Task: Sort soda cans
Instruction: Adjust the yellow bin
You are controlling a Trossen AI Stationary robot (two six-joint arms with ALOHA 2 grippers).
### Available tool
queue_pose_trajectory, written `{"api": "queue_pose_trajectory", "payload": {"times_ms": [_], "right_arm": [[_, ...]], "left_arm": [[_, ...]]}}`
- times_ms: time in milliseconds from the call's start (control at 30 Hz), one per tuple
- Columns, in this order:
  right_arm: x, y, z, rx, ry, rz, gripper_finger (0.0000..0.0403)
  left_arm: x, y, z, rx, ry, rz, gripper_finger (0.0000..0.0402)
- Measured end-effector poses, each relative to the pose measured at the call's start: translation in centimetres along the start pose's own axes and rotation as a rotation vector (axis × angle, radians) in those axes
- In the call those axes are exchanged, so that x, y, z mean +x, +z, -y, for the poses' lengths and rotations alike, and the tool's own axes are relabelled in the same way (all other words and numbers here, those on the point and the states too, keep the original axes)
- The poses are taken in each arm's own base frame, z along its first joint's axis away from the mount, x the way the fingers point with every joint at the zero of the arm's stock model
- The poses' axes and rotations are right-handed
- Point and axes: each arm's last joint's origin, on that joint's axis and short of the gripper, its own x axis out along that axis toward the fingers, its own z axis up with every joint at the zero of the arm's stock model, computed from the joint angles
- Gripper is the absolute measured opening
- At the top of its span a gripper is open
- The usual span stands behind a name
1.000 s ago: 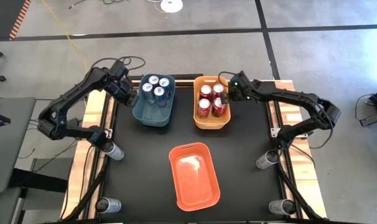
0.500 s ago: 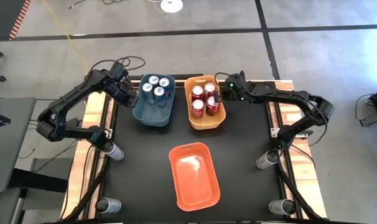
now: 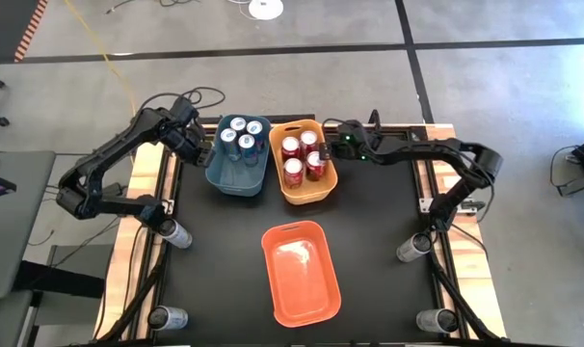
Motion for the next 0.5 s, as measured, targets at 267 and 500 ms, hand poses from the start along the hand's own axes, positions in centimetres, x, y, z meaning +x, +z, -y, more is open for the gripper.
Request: {"api": "queue_pose_trajectory", "payload": {"times_ms": [267,500], "right_arm": [[-1.1,0.0,-0.7,0.008,-0.065,0.054,0.0001],[-6.1,0.6,-1.0,-0.05,-0.14,0.07,0.0001]], "left_arm": [[0.3,-0.5,1.3,0.014,-0.045,-0.045,0.0118],[0.8,-1.0,2.9,0.075,-0.062,-0.08,0.0118]]}}
